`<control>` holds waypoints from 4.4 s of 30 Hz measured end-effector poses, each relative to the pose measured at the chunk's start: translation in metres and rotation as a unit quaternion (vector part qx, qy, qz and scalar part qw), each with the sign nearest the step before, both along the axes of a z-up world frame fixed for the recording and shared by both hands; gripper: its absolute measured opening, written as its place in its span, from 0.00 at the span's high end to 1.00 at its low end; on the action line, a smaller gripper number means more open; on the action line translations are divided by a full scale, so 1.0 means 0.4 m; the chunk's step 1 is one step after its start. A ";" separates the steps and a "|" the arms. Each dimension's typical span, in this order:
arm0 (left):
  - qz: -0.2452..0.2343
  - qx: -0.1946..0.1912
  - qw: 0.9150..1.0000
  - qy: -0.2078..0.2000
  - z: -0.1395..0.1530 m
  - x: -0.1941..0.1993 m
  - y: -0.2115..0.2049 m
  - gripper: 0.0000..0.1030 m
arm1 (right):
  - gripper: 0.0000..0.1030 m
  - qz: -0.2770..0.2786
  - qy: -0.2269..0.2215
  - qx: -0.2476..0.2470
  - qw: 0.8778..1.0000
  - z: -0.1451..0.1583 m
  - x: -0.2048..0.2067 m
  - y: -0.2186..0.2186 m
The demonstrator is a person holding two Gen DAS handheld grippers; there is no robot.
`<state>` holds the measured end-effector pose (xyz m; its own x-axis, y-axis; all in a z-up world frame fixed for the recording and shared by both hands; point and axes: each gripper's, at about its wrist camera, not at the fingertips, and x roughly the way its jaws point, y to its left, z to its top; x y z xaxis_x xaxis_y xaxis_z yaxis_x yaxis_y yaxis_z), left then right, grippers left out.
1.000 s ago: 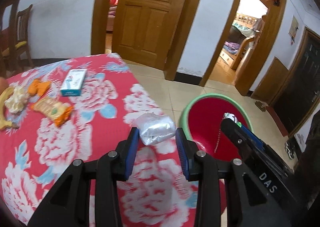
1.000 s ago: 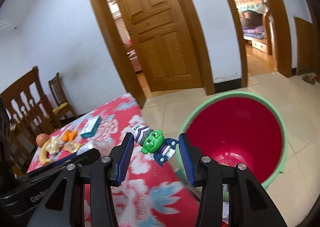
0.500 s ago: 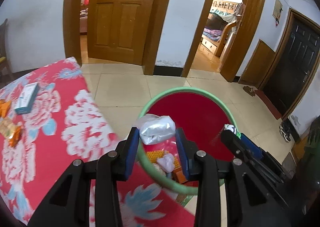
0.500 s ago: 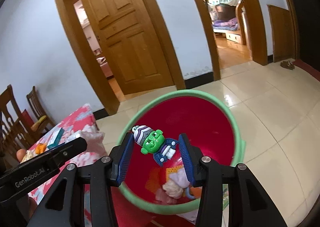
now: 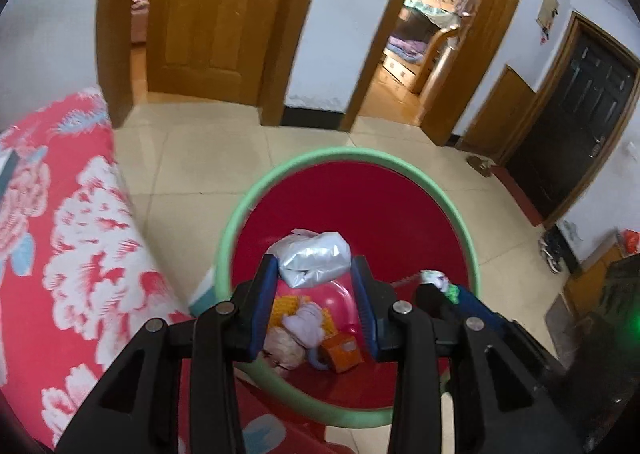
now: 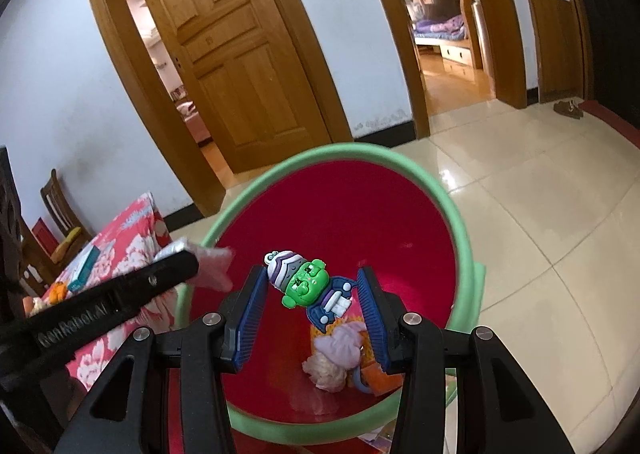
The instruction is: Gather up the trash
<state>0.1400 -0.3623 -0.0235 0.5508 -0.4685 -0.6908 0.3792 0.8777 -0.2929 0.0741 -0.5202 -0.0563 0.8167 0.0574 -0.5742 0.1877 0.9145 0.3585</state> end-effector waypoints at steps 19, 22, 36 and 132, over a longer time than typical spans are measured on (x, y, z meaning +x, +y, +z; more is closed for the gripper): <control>-0.009 -0.013 1.000 0.007 0.002 0.004 0.003 0.63 | 0.54 -0.016 0.014 0.016 1.000 -0.030 -0.004 -0.038; -0.008 -0.014 1.000 0.006 0.005 0.000 0.002 0.58 | 0.54 -0.015 0.015 0.015 1.000 -0.031 -0.005 -0.036; -0.008 -0.015 1.000 0.003 0.004 -0.006 0.003 0.51 | 0.54 -0.002 0.029 0.017 0.999 -0.047 0.001 -0.018; 0.253 0.003 0.967 0.022 0.079 -0.085 0.721 0.32 | 0.25 0.178 0.026 -0.070 0.981 0.123 0.086 0.639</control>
<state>0.1060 -0.0737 0.0079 0.6781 -0.1421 -0.7211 -0.1119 0.9497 -0.2924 0.1085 -0.2645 -0.0072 0.7291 0.2508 -0.6368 -0.1378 0.9652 0.2224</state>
